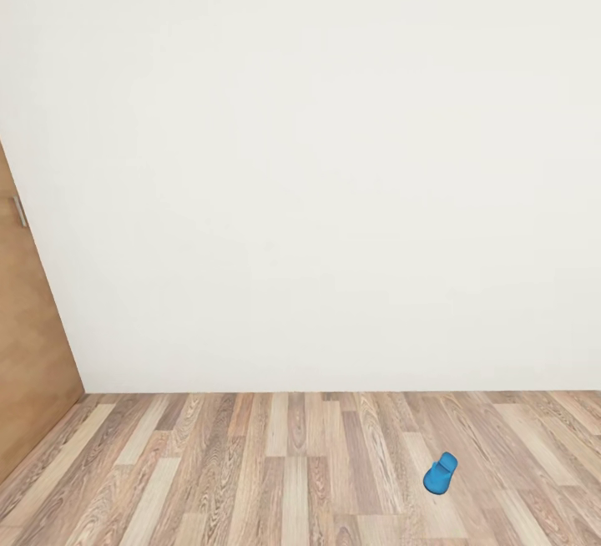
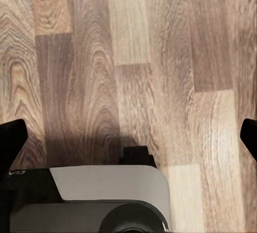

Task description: In the bedroom, move the book from the bed onto either nightstand, and place the two sandals side by side next to the bed.

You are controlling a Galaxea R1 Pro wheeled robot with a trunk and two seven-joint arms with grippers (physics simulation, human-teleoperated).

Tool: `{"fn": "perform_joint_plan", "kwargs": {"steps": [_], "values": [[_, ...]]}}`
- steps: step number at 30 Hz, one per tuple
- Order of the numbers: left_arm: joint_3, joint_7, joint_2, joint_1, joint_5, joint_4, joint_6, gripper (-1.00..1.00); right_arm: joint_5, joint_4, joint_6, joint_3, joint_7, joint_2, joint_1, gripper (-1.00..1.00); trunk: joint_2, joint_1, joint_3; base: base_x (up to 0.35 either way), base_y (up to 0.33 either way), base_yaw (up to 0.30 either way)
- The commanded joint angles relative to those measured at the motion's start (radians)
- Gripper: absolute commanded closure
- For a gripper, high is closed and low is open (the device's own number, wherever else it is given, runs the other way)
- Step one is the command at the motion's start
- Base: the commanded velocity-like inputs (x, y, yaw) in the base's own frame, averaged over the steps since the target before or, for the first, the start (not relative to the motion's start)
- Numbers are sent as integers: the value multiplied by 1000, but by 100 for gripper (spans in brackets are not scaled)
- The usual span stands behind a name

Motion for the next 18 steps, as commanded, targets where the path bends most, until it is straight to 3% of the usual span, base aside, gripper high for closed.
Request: {"fn": "perform_joint_plan", "kwargs": {"steps": [1, 5, 15, 18], "values": [[1, 0, 1, 0, -1, -35, 1, -100, -1, -14, -1, -3, 0, 0, 0, -100, -1, 0, -1, 0, 0, 0], [3, -1, 3, 0, 3, -85, -4, -100, -3, -32, -1, -4, 2, 2, 0, -100, -1, 0, -1, 0, 0, 0], [8, -2, 2, 1, 12, -94, -7, -100, -6, -36, 1, -6, 2, 1, 0, -100, -1, 0, -1, 0, 0, 0], [42, -5, 2, 1, 13, -93, -10, -100, -6, -36, -1, -5, 0, 2, 0, -100, -1, 0, -1, 0, 0, 0]]}}
